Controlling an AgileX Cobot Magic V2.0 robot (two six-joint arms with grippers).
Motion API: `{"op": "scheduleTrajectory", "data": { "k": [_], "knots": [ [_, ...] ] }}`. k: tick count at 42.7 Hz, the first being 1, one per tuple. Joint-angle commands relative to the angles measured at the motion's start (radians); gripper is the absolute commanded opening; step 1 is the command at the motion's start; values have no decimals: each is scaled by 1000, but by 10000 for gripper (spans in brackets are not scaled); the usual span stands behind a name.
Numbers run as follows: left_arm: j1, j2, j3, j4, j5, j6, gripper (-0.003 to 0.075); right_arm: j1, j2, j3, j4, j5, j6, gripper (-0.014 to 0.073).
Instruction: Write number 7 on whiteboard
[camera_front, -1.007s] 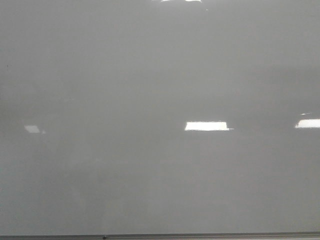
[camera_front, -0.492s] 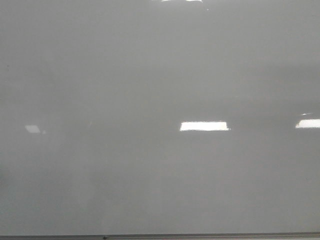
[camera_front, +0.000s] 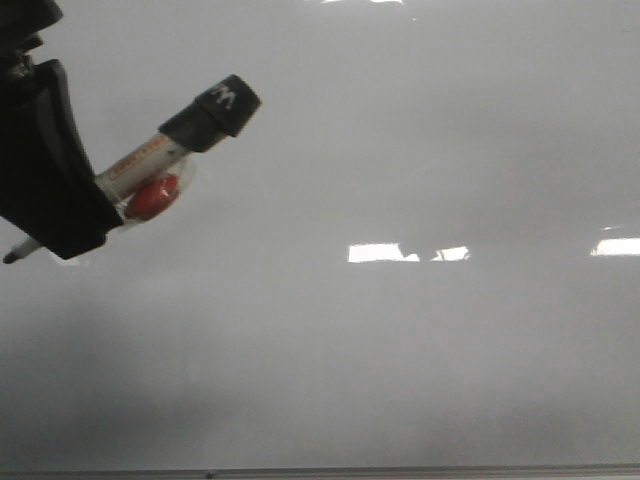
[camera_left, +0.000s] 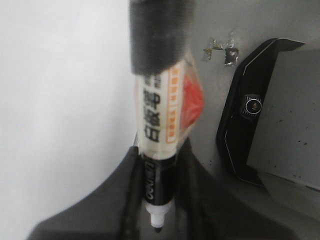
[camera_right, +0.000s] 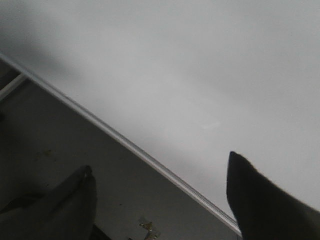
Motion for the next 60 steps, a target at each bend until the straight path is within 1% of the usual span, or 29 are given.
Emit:
{"op": "scheduleTrajectory", "data": {
  "k": [1, 5, 10, 27, 34, 37, 45, 48, 53, 55, 57, 60],
  "knots": [
    [-70, -52, -32, -11, -68, 46, -20, 103, 64, -108, 90, 4, -119, 561],
    [-127, -92, -32, -11, -143, 97, -20, 196, 132, -169, 163, 5, -207, 561],
    [-159, -126, -32, -11, -165, 117, -20, 250, 202, -225, 200, 3, -250, 561],
    [-167, -133, -32, -13, -155, 117, -20, 364, 400, -416, 226, 5, -327, 561],
    [-167, -133, -32, -13, -155, 117, -20, 373, 441, -450, 232, 8, -337, 556],
    [-167, -133, -32, -13, -155, 117, -20, 373, 444, -454, 232, 7, -338, 507],
    [-167, -133, -32, -13, -163, 117, -20, 373, 452, -454, 232, 3, -339, 279],
    [-167, -133, -32, -13, -169, 117, -20, 373, 463, -454, 236, 3, -339, 234],
    [-167, -133, -32, -13, -177, 117, -20, 373, 479, -454, 248, 6, -339, 190],
    [-167, -133, -32, -13, -182, 117, -20, 373, 484, -454, 250, 12, -339, 145],
    [-167, -133, -32, -13, -189, 117, -20, 373, 488, -454, 250, 15, -339, 82],
    [-167, -133, -32, -13, -204, 115, -20, 373, 490, -454, 250, 22, -339, -53]
  ]
}}
